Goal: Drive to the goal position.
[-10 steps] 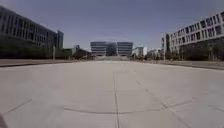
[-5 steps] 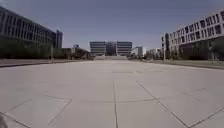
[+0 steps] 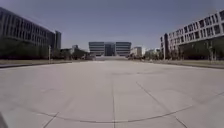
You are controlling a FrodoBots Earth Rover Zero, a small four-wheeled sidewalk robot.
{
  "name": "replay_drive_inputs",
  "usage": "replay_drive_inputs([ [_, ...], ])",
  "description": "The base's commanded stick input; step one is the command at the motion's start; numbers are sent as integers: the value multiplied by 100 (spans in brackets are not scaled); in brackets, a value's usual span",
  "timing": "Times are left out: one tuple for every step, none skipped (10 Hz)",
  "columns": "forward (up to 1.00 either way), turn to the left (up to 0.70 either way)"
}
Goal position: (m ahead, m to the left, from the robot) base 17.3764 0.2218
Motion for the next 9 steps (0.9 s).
replay_drive_inputs([
  [100, 0],
  [100, 0],
  [100, 0],
  [100, 0],
  [100, 0],
  [100, 2],
  [100, 18],
  [100, 29],
  [100, 2],
])
